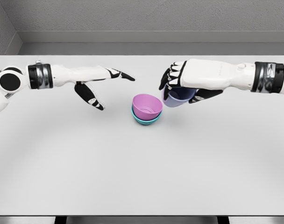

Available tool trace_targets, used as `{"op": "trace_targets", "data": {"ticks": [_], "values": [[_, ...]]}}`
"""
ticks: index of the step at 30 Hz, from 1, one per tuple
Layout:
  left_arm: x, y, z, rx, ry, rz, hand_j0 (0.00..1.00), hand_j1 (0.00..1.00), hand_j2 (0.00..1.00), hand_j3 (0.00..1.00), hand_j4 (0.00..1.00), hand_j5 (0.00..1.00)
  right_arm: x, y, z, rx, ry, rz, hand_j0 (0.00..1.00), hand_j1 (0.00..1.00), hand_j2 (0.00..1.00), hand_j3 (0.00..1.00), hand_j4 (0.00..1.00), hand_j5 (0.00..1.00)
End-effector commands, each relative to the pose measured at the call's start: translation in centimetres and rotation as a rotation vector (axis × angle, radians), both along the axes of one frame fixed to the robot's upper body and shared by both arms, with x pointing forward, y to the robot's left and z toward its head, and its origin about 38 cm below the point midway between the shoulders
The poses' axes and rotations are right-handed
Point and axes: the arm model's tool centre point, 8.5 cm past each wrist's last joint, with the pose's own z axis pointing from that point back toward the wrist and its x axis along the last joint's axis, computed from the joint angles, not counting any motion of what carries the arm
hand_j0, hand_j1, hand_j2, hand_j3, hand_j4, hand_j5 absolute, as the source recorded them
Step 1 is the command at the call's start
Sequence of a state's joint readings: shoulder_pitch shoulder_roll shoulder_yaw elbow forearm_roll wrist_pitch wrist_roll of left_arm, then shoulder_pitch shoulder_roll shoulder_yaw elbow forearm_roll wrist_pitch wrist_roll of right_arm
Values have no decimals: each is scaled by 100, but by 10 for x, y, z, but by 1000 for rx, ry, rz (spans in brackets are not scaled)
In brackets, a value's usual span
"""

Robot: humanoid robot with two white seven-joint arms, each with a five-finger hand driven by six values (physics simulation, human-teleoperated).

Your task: Stacking bowl and cup with both arms

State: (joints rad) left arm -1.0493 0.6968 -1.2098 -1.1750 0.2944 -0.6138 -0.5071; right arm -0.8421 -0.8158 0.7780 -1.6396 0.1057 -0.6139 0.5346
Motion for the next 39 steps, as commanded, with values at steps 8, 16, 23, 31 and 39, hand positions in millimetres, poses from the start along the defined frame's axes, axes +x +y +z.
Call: {"op": "trace_targets", "data": {"ticks": [8, 16, 23, 31, 39], "values": [[-4, 53, 19, -82, -14, 121, 100, 100, 100, 100, 100, 100, 5, 10, 0, 24, 10, 10, 55, 55, 55, 55, 55, 55], [-12, 72, 13, -115, 4, 165, 100, 100, 100, 100, 100, 100, 14, 26, -5, 23, 26, 28, 55, 55, 55, 55, 55, 55], [-17, 80, 12, -108, 6, 175, 100, 100, 100, 100, 100, 100, 16, 30, -6, 25, 31, 33, 55, 55, 55, 55, 55, 55], [-22, 93, 5, -130, 10, 216, 100, 100, 100, 100, 100, 100, 17, 32, -3, 27, 24, 36, 55, 55, 55, 55, 55, 55], [-27, 98, -4, -116, 27, 225, 100, 100, 100, 100, 100, 100, 15, 44, -2, 42, 22, 61, 55, 55, 55, 55, 55, 55]]}}
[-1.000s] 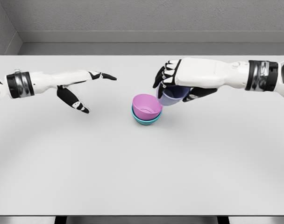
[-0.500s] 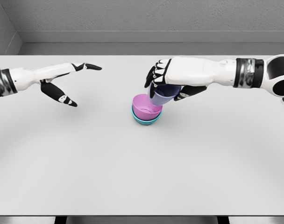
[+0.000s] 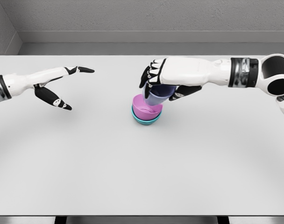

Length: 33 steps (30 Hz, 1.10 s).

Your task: Stacking bowl and cup with both arms

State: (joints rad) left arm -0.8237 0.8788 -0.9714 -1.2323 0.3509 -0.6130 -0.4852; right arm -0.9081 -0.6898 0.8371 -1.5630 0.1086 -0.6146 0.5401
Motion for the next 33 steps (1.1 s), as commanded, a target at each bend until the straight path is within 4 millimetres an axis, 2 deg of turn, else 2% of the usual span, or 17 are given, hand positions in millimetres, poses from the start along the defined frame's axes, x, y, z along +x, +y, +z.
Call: {"op": "trace_targets", "data": {"ticks": [1, 4, 16, 22, 23, 33], "values": [[0, 2, 2, -5, 1, 7, 100, 100, 100, 100, 100, 100, -1, 5, 0, 11, 7, 8, 55, 55, 55, 55, 55, 55], [-2, 3, -1, -6, 8, 8, 100, 100, 100, 100, 100, 100, -2, 10, -4, 8, 15, 21, 55, 55, 55, 55, 55, 55], [-3, 4, 0, -7, 7, 7, 100, 100, 100, 100, 100, 100, 10, 1, -10, 11, 43, -26, 56, 56, 56, 56, 56, 56], [-3, 4, 0, -5, 8, 6, 100, 100, 100, 100, 100, 100, 11, 7, -15, 18, 56, -17, 56, 56, 56, 56, 56, 56], [-3, 3, 0, -5, 9, 5, 100, 100, 100, 100, 100, 100, 13, 10, -21, 14, 72, -17, 56, 56, 56, 56, 56, 56], [-3, 3, 0, -5, 7, 4, 100, 100, 100, 100, 100, 100, 20, 5, -22, 21, 83, -42, 56, 56, 56, 56, 56, 56]]}}
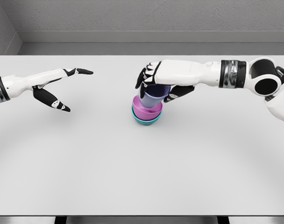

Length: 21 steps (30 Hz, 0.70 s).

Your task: Stacking bowl and cup with both arms

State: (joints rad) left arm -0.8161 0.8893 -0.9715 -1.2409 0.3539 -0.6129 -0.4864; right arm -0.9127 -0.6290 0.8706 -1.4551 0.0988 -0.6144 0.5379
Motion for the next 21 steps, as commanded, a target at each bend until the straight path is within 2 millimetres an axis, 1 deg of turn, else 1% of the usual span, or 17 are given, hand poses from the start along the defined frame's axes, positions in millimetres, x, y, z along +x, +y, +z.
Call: {"op": "trace_targets", "data": {"ticks": [1, 5, 8, 13, 21], "values": [[0, 0, 1, -8, 1, 3, 100, 100, 100, 100, 100, 100, 2, -2, 0, 15, 10, -11, 56, 56, 56, 56, 56, 56], [0, 0, 1, -7, 0, 2, 100, 100, 100, 100, 100, 100, 2, -2, 1, 20, 11, -11, 56, 56, 56, 56, 56, 56], [0, 0, 1, -7, 0, 1, 100, 100, 100, 100, 100, 100, 0, 1, -5, 12, 22, -4, 56, 56, 56, 56, 56, 56], [0, 0, 1, -6, 0, 1, 100, 100, 100, 100, 100, 100, 1, 0, -7, 16, 35, -8, 56, 56, 56, 56, 56, 56], [0, 0, 1, -8, -1, 4, 100, 100, 100, 100, 100, 100, 2, -3, -5, 21, 32, -13, 57, 57, 57, 57, 57, 57]]}}
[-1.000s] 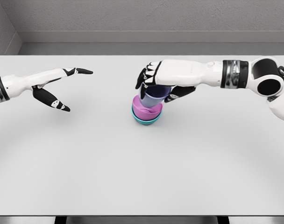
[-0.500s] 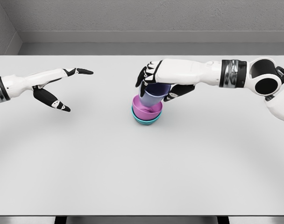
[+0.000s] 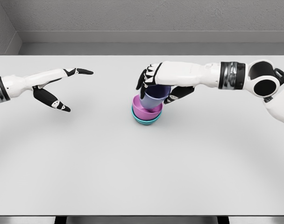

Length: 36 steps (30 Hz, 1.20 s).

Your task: Stacking bowl and cup with both arms

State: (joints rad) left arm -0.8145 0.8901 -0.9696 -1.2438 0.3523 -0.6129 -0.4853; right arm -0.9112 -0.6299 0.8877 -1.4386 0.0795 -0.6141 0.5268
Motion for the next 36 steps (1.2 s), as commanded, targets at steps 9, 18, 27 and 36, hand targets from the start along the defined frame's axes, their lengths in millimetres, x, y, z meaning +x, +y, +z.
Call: {"op": "trace_targets", "data": {"ticks": [9, 18, 27, 36], "values": [[0, 0, -1, -2, 3, 2, 100, 100, 100, 100, 100, 100, 0, -3, 3, 9, 1, -7, 57, 57, 57, 57, 57, 57], [-1, 0, -2, 0, 5, -1, 100, 100, 100, 100, 100, 100, -1, 0, 3, 11, 0, 1, 57, 57, 57, 57, 57, 57], [-2, -3, -1, 6, 5, -13, 100, 100, 100, 100, 100, 100, -2, 2, 2, 12, 1, 7, 57, 57, 57, 57, 57, 57], [-2, -3, -1, 6, 5, -13, 100, 100, 100, 100, 100, 100, -3, 3, 1, 9, 0, 9, 68, 68, 68, 68, 68, 68]]}}
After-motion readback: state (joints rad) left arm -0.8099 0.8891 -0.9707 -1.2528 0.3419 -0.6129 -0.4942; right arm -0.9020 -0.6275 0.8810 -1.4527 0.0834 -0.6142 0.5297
